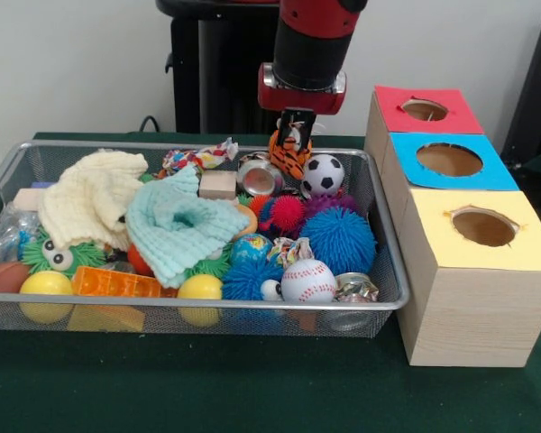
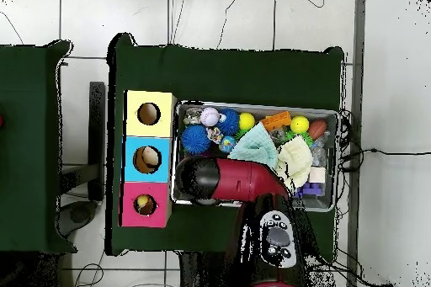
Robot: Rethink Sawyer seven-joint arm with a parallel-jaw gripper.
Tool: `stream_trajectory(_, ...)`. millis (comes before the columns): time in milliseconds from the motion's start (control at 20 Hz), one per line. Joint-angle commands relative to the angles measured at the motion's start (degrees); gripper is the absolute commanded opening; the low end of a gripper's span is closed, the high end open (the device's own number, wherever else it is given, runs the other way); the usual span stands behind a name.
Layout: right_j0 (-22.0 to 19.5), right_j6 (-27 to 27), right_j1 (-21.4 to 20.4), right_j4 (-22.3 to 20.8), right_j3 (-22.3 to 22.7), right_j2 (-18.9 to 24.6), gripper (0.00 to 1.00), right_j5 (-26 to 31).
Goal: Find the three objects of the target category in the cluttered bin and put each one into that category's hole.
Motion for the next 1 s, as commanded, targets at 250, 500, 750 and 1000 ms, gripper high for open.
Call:
stream_trajectory(250,0.1,9.4,-5.8,2.4,1.9,0.8,0.00,2.5)
stream_trajectory(500,2.4,11.9,-7.3,3.8,1.4,0.1,0.00,4.8)
stream_trajectory(750,5.7,16.8,-9.1,7.1,2.7,-2.0,0.00,10.0)
stream_trajectory(1000,9.3,20.9,-10.5,10.8,5.3,-4.4,0.00,10.4)
